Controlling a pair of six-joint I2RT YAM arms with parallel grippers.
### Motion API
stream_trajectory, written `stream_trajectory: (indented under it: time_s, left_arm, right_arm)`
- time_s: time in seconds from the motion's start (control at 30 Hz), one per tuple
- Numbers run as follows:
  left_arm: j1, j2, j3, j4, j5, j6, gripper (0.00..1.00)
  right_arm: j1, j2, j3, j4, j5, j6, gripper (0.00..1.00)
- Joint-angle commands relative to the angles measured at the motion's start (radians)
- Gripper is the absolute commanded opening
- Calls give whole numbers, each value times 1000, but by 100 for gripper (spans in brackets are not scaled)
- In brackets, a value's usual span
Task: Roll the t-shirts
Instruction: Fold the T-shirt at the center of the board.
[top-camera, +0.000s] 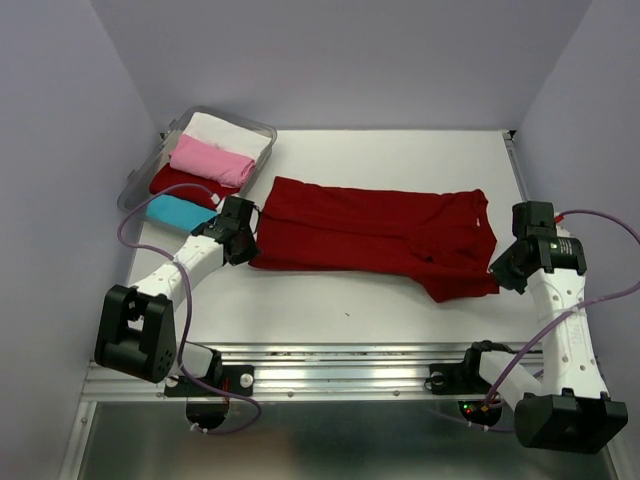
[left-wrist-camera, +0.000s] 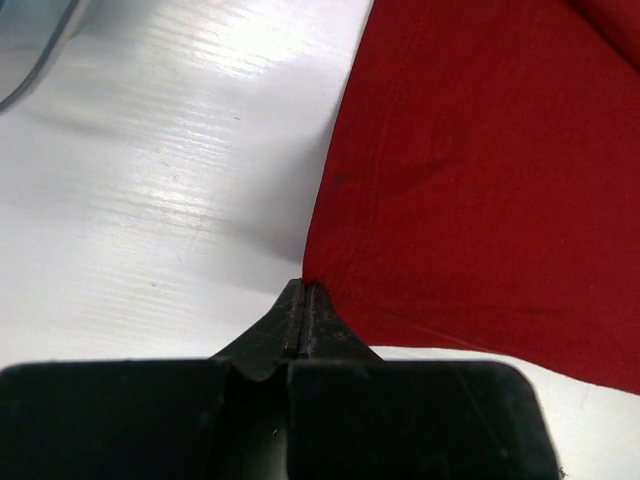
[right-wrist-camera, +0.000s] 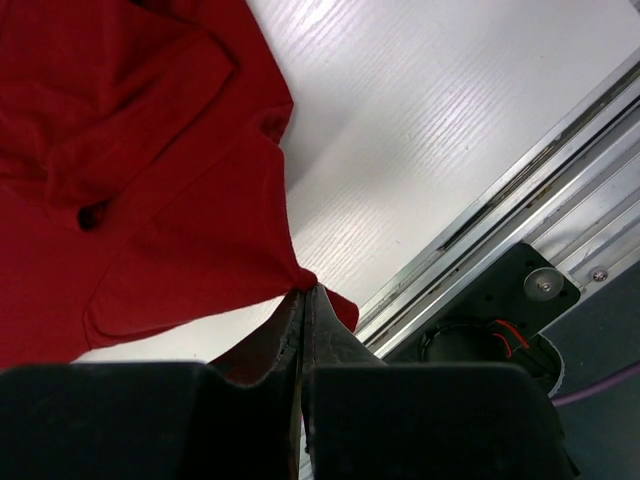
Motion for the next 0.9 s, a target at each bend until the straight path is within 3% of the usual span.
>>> stream_trajectory:
  time_s: [0.0,0.07,0.13,0.17,0.23,0.3,0.37,0.4,0.53,0.6,0.67,0.8,0.87]
  left_arm:
    - [-3,-40,-2,-19,-19,21,0]
    - [-3,-32,0,-8,41,33,4]
    - [-3,-37,-11,1,75,32,30]
    - [-3,-41,-14,4,83,23,54]
    - [-1,-57,-20,10,90,12,77]
    - [-3,-63,-26,8,96,-15,76]
    - [-3,-73,-37,13,96,-37,65]
    - [-3,-77,-42,18,101,-46,53]
    - [-3,-55,-62,38,107,-97,39]
    - [-3,-52,-75,42,119,-114,36]
    - [-6,-55,-95,54,139,-141,36]
    - [-7,-63,-134,56,123,-175,56]
    - [-7,-70,-155,53,112,-192,58]
  right_arm:
    - [8,-20,61,-23,69,23,1]
    - [8,-17,58,-19,63,18,1]
    - [8,-20,51,-13,57,15,1]
    - [8,-22,49,-9,50,12,1]
    - [8,-24,44,-7,47,7,1]
    - [8,-25,40,-1,40,4,1]
    - [8,-27,38,2,37,1,1]
    - [8,-25,37,4,35,0,1]
    - [8,-22,34,14,24,-10,1]
    - [8,-24,32,16,20,-13,1]
    - [8,-25,31,19,18,-14,1]
    - [8,-27,20,25,6,-20,1]
    - [8,-25,17,28,3,-22,1]
